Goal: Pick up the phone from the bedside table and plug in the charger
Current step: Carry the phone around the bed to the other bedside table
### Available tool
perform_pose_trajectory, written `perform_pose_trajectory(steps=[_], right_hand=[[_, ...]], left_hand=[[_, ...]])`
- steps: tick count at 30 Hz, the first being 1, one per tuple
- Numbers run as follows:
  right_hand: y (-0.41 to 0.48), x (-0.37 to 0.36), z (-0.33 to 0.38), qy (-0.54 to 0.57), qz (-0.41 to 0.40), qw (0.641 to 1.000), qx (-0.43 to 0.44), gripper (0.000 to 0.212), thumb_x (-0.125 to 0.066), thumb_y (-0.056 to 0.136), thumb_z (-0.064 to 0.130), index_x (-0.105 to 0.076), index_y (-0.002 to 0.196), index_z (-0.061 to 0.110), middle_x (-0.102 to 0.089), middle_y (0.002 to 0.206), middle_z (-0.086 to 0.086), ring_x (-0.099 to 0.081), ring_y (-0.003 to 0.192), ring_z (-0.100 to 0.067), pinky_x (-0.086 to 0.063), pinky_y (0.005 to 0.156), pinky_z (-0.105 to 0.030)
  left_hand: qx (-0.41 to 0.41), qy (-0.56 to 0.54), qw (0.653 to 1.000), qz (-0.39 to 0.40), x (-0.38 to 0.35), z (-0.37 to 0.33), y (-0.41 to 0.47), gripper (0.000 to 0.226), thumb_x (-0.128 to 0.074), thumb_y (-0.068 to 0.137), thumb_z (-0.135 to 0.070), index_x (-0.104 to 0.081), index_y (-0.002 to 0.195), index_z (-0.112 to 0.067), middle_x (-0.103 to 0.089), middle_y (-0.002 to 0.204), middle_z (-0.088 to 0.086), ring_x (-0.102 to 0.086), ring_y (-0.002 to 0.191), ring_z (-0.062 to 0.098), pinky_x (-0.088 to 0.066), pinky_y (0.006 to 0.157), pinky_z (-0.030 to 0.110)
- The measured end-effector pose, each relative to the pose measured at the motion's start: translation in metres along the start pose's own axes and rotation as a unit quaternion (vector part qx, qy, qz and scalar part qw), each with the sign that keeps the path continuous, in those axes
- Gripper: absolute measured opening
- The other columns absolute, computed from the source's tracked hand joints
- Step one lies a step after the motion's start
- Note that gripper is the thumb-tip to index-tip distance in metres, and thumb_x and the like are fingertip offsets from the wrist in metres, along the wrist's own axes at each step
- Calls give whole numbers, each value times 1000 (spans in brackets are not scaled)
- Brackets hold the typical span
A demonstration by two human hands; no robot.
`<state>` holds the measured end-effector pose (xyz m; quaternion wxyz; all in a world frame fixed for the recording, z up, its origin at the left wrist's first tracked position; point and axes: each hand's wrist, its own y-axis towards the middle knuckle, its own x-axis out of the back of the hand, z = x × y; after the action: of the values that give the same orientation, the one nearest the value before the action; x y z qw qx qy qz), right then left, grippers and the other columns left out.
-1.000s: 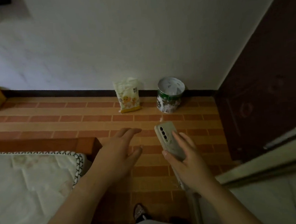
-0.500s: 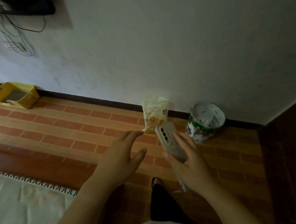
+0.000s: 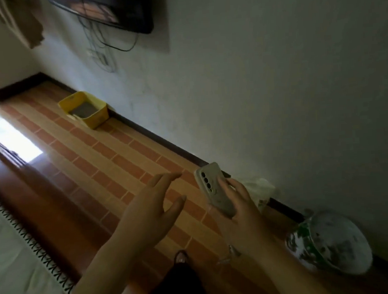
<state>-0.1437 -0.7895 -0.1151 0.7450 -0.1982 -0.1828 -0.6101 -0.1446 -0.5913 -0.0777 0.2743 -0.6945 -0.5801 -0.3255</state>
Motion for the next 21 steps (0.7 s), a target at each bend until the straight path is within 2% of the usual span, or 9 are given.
perform_pose_trajectory(steps=[2, 4, 6, 8, 11, 13, 14, 16, 21], right_hand=[[48, -9, 7, -6, 17, 1000, 13, 71, -42, 70, 73, -16, 133, 54, -15, 142, 29, -31, 128, -8, -48, 93, -43], [98, -18, 13, -14, 24, 999, 36, 72, -41, 70, 76, -17, 134, 52, -18, 138, 31, -31, 124, -2, -49, 92, -39], [149, -27, 19, -17, 27, 998, 52, 76, -43, 69, 76, -20, 136, 47, -19, 138, 30, -33, 122, 1, -49, 91, -31], [201, -38, 29, -21, 22, 997, 64, 75, -46, 71, 72, -21, 136, 46, -19, 139, 29, -34, 120, 3, -46, 82, -15], [273, -60, 53, -20, 21, 996, 80, 71, -47, 71, 70, -21, 134, 50, -21, 134, 31, -38, 108, 14, -44, 62, -6], [318, -78, 71, -30, 32, 994, 102, 72, -45, 70, 73, -20, 134, 50, -21, 134, 31, -36, 105, 19, -45, 61, -7], [338, -88, 81, -37, 40, 992, 113, 73, -44, 70, 72, -19, 135, 49, -20, 135, 31, -36, 105, 18, -46, 66, -9], [375, -110, 100, -40, 62, 990, 121, 72, -44, 71, 71, -19, 135, 48, -20, 137, 29, -37, 109, 11, -47, 78, -16], [457, -167, 138, -43, 128, 982, 129, 73, -48, 73, 68, -22, 136, 44, -23, 144, 15, -36, 123, -6, -48, 93, -36]], left_hand=[[18, -7, 1000, -14, 12, 20, 32, 55, -42, 81, -52, -30, 133, -39, -40, 140, -7, -54, 81, -4, -42, 81, 24], [31, -12, 999, -27, 24, 44, 70, 56, -41, 79, -53, -31, 133, -38, -40, 140, -6, -50, 91, -2, -44, 84, 26], [43, -9, 998, -40, 37, 70, 109, 55, -42, 80, -52, -31, 133, -39, -41, 138, -7, -55, 75, -3, -43, 72, 19], [48, 0, 998, -46, 56, 96, 149, 51, -46, 85, -48, -30, 133, -39, -42, 138, -7, -55, 62, -3, -35, 63, 11], [51, 19, 997, -47, 95, 134, 195, 51, -48, 87, -45, -28, 134, -39, -40, 140, -8, -52, 63, -5, -32, 65, 11], [63, 29, 996, -57, 122, 158, 219, 52, -48, 87, -45, -27, 134, -40, -39, 141, -9, -53, 63, -4, -33, 65, 11], [75, 31, 995, -61, 136, 170, 228, 52, -47, 87, -46, -27, 134, -40, -38, 142, -9, -55, 62, -3, -35, 64, 11], [104, 17, 992, -71, 159, 192, 242, 52, -47, 86, -46, -28, 134, -40, -37, 141, -9, -58, 65, 0, -39, 66, 15], [159, 6, 983, -88, 208, 253, 269, 52, -45, 86, -47, -29, 135, -38, -36, 143, -10, -58, 64, 2, -45, 75, 24]])
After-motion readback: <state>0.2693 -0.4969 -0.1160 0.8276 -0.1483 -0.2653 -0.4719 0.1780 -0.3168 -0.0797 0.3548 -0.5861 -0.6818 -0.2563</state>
